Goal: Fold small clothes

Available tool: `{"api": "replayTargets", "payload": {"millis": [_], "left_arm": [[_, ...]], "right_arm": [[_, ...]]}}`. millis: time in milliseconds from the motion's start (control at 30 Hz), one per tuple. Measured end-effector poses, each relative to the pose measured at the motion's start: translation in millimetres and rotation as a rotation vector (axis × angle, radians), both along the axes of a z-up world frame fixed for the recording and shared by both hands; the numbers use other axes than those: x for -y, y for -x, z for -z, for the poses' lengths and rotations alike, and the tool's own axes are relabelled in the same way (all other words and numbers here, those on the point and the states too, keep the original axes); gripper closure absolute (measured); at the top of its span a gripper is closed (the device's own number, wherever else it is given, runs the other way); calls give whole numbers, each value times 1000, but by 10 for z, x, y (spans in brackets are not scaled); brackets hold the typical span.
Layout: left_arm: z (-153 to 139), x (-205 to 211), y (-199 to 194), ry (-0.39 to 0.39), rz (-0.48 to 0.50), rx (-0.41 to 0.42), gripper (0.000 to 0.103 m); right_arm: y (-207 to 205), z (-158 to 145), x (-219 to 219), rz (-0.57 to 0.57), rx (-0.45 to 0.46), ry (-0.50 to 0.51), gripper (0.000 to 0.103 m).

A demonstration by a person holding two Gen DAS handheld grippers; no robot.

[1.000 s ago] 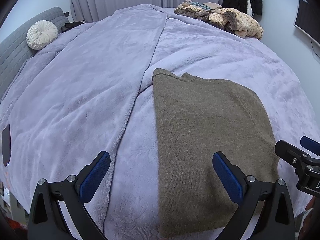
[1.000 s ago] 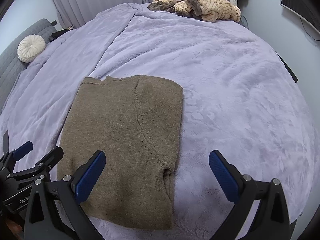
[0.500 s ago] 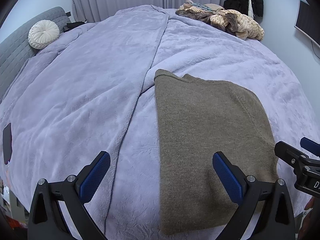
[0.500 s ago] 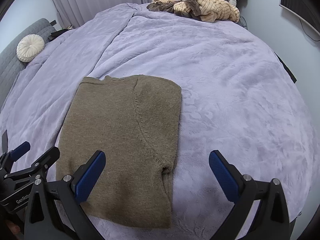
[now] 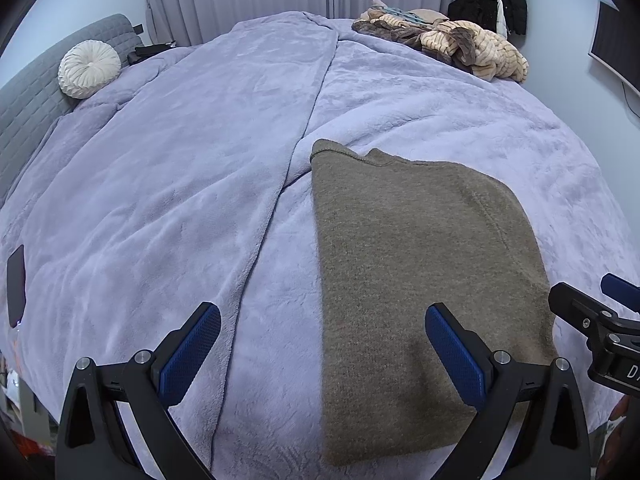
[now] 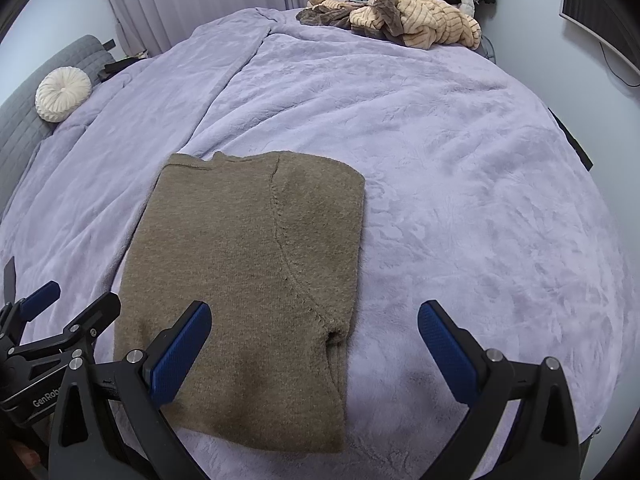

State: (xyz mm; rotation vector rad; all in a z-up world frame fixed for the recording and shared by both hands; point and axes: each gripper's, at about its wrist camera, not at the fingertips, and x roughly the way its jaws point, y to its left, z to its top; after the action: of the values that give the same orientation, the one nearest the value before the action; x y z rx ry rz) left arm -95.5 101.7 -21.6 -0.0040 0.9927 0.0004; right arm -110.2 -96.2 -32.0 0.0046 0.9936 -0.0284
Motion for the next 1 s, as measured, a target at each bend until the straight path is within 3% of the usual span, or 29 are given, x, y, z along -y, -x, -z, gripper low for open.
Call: {"api": "replayTargets", "payload": {"millis": [1000], "left_arm": [[46,-10,-5,-12,0,-16,1]], "right_arm": [[45,43,10,12,-1,8,0]]}}
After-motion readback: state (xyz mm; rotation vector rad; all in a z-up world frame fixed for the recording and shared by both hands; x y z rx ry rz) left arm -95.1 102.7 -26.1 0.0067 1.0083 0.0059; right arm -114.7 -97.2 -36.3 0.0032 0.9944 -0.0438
